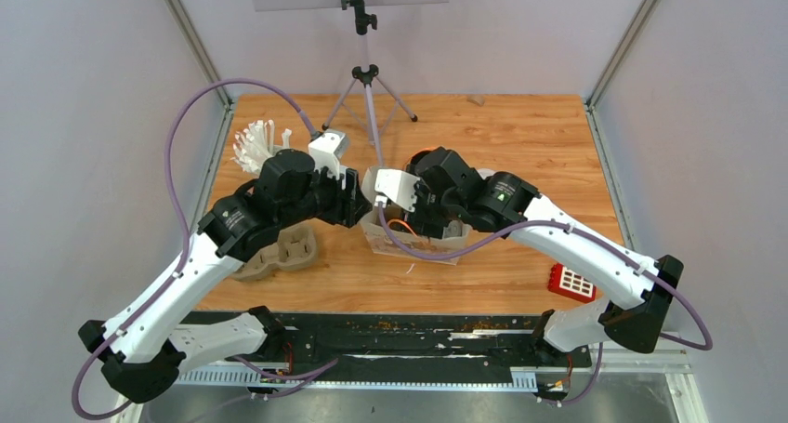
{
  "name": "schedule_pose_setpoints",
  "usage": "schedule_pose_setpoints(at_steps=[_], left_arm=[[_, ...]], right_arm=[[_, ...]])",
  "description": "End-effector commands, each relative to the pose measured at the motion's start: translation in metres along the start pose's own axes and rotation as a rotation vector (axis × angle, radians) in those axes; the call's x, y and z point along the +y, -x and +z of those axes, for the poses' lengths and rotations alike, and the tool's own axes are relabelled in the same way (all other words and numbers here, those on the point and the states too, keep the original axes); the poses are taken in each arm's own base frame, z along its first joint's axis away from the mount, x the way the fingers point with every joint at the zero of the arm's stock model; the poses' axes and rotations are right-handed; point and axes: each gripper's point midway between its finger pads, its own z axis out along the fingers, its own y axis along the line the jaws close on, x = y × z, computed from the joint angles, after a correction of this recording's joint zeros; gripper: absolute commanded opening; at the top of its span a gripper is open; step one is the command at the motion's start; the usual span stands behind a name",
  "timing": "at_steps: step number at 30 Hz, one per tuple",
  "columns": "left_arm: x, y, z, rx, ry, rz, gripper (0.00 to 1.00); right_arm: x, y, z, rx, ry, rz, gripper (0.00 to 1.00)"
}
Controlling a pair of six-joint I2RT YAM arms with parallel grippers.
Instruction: Pack the takeout coffee
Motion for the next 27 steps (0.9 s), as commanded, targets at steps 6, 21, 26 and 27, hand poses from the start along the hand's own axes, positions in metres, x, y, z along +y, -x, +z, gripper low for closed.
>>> schedule_pose_setpoints(at_steps=[6,21,26,27], left_arm=[[-0.005,0.027,0.004,-0.063,0.004,0.004,0.64],[0.027,0.046,-0.044,-0.211,0.167,0.024,0.64],[0.023,0.040,-0.045,-0.210,0.137,-0.002,0.63],[0.020,0.039,-0.044,-0.203,0.119,-0.013,0.63]], right_arm=[[-0.044,0.028,-0.035,-0.106,-0.168,0.083,0.71],[-0.072,0.022,-0.078,-0.134,-0.359,0.278,0.78],[-0.073,0.021,-0.085,-0.137,-0.373,0.330,0.78],[-0.077,0.027,-0.092,-0.158,-0.387,0.359,0.78]])
